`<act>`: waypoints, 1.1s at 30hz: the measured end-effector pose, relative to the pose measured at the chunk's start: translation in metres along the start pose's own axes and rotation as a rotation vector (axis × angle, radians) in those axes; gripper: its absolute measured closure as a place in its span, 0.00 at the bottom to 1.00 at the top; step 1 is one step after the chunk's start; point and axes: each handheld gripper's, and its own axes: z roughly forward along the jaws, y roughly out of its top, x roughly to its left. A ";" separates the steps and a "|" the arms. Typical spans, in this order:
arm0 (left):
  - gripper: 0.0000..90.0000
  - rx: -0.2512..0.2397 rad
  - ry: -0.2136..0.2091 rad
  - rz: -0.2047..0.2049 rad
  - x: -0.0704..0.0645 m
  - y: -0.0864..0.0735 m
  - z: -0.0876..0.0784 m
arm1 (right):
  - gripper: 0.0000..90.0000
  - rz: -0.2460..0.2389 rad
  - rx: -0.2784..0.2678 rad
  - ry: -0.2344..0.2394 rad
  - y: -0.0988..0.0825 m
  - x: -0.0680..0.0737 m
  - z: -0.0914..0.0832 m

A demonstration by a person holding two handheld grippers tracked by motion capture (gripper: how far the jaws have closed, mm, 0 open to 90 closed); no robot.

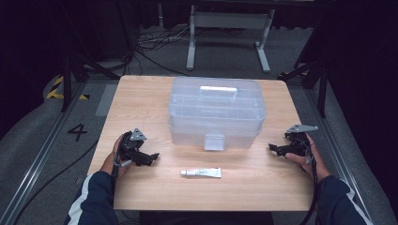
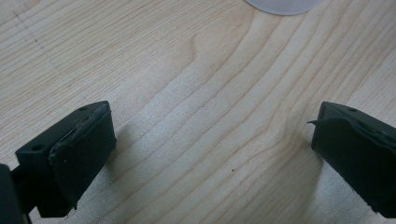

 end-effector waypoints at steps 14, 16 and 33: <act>0.00 -0.001 -0.005 -0.006 -0.001 0.000 0.000 | 0.15 -0.010 0.015 0.005 0.004 -0.001 0.000; 0.00 -0.002 -0.003 -0.006 -0.001 0.000 0.000 | 0.26 0.006 -0.019 0.036 0.007 0.000 -0.006; 0.00 -0.001 -0.005 -0.006 -0.001 0.000 0.000 | 0.22 -0.109 -0.210 0.033 0.049 0.022 -0.061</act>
